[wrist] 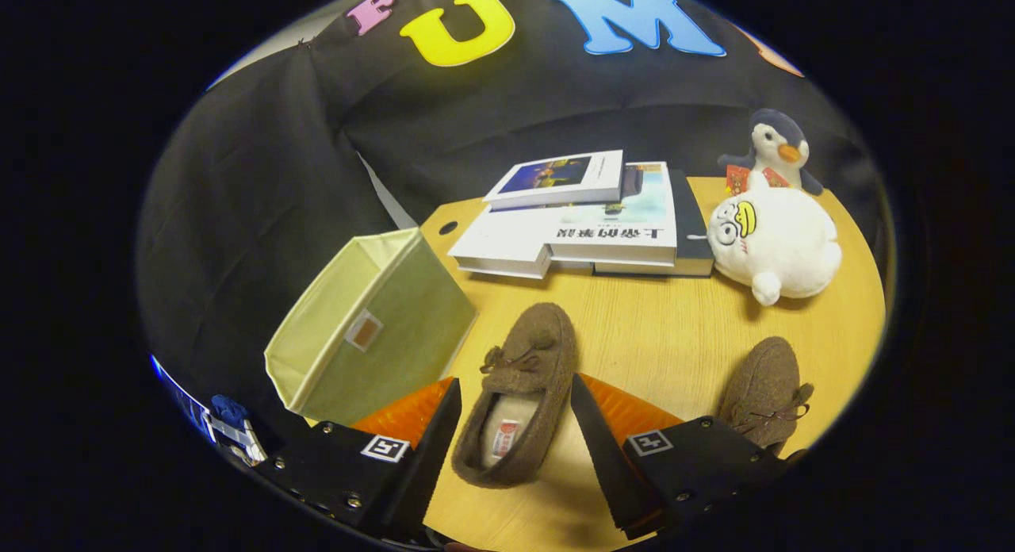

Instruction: Open the storage box then place both shoes into the box .Put the left shoe in first, then the right shoe, with the right side of both shoes facing outward in a uniform manner.

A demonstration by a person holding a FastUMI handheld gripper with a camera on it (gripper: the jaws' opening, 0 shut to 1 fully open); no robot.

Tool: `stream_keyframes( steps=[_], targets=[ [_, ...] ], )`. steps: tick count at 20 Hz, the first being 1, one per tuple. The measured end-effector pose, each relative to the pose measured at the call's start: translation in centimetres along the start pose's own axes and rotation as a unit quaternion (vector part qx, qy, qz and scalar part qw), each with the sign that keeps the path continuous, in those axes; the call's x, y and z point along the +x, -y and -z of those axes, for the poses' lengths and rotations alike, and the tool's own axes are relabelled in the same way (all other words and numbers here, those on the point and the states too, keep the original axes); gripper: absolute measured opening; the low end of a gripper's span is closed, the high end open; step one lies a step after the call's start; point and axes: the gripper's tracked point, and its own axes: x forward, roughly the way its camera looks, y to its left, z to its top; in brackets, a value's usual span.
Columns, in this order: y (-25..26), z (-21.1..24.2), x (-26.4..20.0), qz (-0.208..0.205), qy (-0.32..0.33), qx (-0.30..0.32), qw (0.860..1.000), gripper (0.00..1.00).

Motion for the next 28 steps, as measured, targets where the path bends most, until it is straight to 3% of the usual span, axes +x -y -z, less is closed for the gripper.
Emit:
stream_keyframes(
  steps=[6,12,14,20,28],
  targets=[
    [2.0,3.0,4.3,0.033,-0.056,-0.01,0.998,0.85],
    [3.5,2.8,8.1,0.063,-0.074,-0.027,0.995,0.82],
    [3.3,3.1,8.7,0.064,-0.079,-0.026,0.994,0.75],
    [3.9,2.2,8.1,0.103,-0.087,-0.014,0.991,0.04],
    [0.9,-2.8,2.0,0.076,-0.073,0.009,0.994,0.04]
  ],
)
